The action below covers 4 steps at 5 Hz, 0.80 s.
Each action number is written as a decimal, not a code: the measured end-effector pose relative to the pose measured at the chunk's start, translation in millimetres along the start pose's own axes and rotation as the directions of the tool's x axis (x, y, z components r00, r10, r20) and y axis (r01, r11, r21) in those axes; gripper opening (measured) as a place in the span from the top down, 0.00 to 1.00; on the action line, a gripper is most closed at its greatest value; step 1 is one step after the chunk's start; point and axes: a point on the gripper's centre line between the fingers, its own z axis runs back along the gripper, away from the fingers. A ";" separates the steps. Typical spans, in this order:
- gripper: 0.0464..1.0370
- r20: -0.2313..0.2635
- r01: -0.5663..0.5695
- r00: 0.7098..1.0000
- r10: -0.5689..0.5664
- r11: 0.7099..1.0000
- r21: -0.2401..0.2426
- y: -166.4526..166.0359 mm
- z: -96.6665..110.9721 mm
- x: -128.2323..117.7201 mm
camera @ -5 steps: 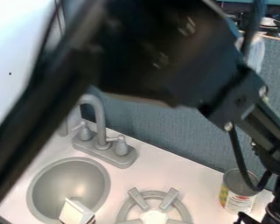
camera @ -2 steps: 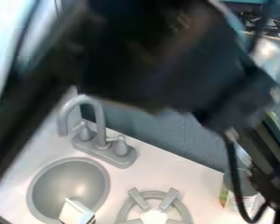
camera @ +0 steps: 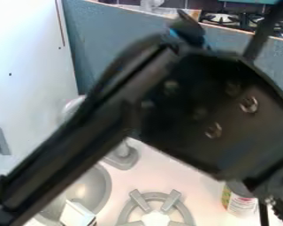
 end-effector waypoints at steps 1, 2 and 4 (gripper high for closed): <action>0.42 -0.014 -0.003 1.000 0.003 1.000 -0.003 0.6 -2.3 -0.6; 0.42 -0.022 -0.029 0.999 0.029 0.999 0.028 4.6 1.3 -0.3; 0.10 -0.032 -0.067 0.997 0.069 0.995 0.078 11.3 3.5 -1.5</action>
